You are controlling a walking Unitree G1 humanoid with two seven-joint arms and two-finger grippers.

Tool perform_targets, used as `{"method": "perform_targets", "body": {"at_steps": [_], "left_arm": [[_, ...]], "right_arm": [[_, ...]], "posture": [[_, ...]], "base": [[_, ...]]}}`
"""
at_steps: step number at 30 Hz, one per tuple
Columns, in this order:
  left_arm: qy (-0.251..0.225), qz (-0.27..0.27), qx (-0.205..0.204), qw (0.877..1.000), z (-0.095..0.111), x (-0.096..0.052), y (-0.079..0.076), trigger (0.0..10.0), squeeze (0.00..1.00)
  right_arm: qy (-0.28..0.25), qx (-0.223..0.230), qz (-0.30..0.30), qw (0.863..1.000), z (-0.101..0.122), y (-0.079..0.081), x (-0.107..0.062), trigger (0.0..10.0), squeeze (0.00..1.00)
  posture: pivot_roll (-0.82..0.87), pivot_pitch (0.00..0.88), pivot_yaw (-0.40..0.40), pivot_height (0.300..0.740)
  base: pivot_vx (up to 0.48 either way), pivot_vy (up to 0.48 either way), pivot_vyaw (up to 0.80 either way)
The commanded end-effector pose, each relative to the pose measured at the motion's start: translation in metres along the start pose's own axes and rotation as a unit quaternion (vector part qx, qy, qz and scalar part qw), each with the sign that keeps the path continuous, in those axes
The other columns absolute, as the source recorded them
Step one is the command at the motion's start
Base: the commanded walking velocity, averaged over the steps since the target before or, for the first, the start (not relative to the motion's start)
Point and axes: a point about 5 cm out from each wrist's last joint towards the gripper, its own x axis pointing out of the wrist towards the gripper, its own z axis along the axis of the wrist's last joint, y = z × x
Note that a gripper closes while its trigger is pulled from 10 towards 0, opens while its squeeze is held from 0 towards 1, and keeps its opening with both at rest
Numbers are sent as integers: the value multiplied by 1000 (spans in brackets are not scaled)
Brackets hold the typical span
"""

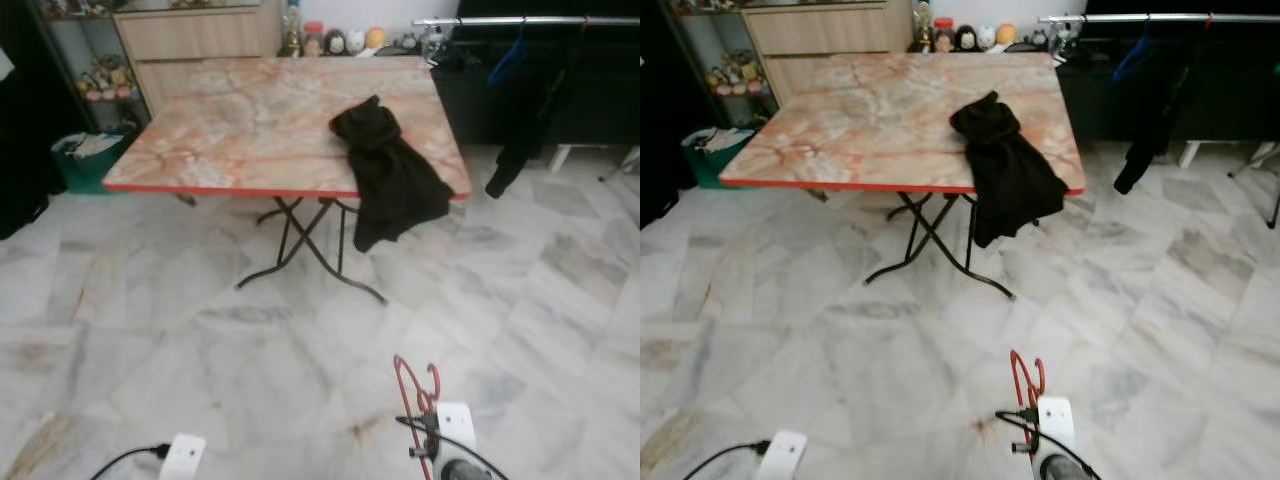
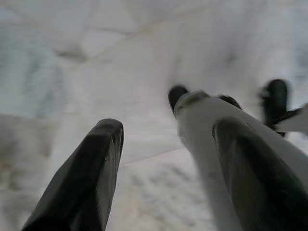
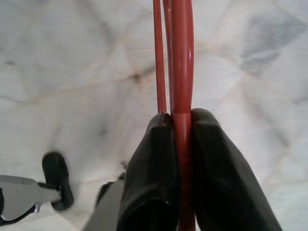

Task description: Hang hanger

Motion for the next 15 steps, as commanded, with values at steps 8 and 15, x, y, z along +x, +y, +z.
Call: {"method": "perform_targets", "body": {"at_steps": [8, 15], "left_arm": [[12, -1, 8, 1000, -9, -1, 1, 10000, 0], [13, -5, 13, 1000, -10, -1, 0, 10000, 0]], "right_arm": [[12, -11, -6, 1000, -11, -8, -2, 10000, 0], [10, -14, -7, 1000, -9, -9, -2, 10000, 0]], "posture": [[-107, 0, 20, 727], [-107, 0, 18, 727]], "base": [[0, -480, 0], [0, -480, 0]]}}
